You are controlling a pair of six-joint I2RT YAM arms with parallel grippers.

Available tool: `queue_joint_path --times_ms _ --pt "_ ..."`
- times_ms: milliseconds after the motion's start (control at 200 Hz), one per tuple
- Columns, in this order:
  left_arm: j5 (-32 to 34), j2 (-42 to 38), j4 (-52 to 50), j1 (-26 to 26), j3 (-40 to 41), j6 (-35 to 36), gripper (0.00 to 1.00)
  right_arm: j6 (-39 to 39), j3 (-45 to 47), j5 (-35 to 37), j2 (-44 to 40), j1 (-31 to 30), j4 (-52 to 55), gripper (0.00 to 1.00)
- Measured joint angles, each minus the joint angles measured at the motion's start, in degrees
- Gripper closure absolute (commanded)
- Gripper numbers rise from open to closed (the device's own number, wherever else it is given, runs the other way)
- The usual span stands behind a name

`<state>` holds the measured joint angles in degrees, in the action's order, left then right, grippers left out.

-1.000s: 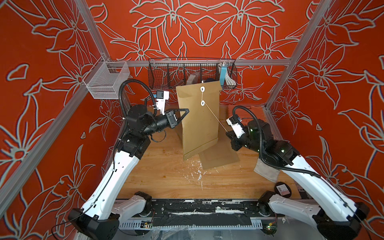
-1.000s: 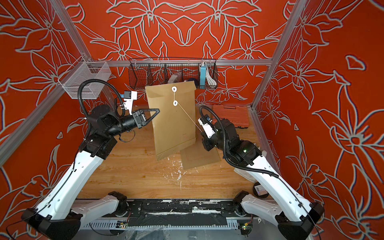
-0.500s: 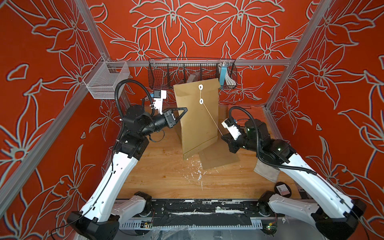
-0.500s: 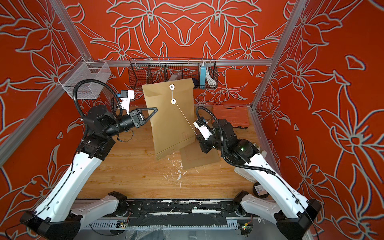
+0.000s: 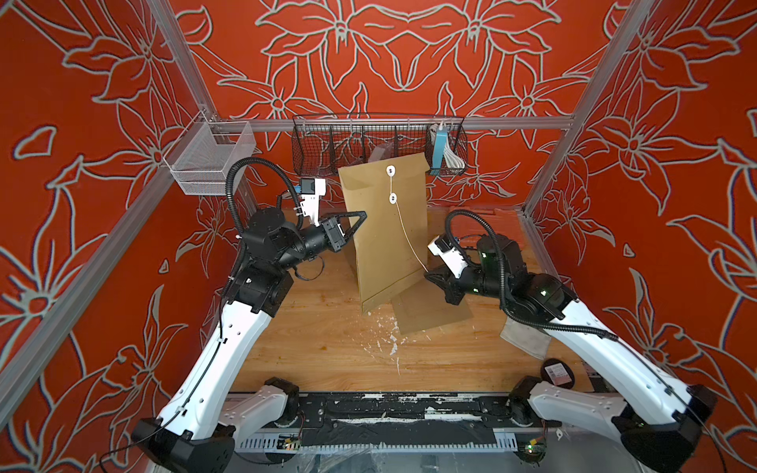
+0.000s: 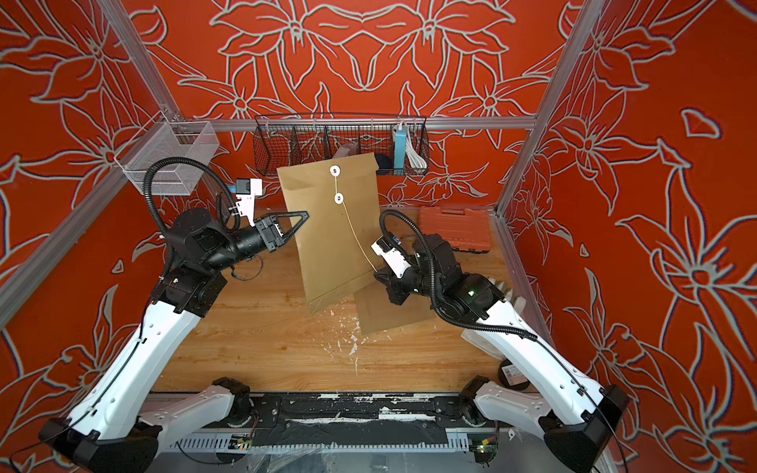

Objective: Open the file bag

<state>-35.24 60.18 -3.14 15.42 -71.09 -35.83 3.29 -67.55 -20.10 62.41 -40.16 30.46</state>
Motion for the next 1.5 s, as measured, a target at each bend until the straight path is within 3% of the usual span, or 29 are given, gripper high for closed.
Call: queue_joint_path --times_ms 100,290,490,896,1501 --pt "7.06 -1.46 -3.37 2.97 1.18 3.26 1.0 2.25 0.0 0.46 0.81 0.02 -2.34 1.0" --pt "21.99 -1.95 -8.15 14.12 1.46 9.51 1.0 5.4 0.0 -0.72 4.22 -0.07 -5.75 1.0" --pt "30.1 -1.81 -8.85 17.14 1.46 11.91 1.0 6.93 0.02 -6.6 5.29 -0.63 -8.9 1.0" --pt "36.15 0.07 -8.85 17.55 1.46 12.48 1.0 8.07 0.76 -16.98 5.42 -2.45 -13.49 1.0" --pt "38.69 0.79 -8.83 17.59 1.07 12.41 1.0 7.87 0.2 -18.97 7.32 -8.22 -13.31 1.0"
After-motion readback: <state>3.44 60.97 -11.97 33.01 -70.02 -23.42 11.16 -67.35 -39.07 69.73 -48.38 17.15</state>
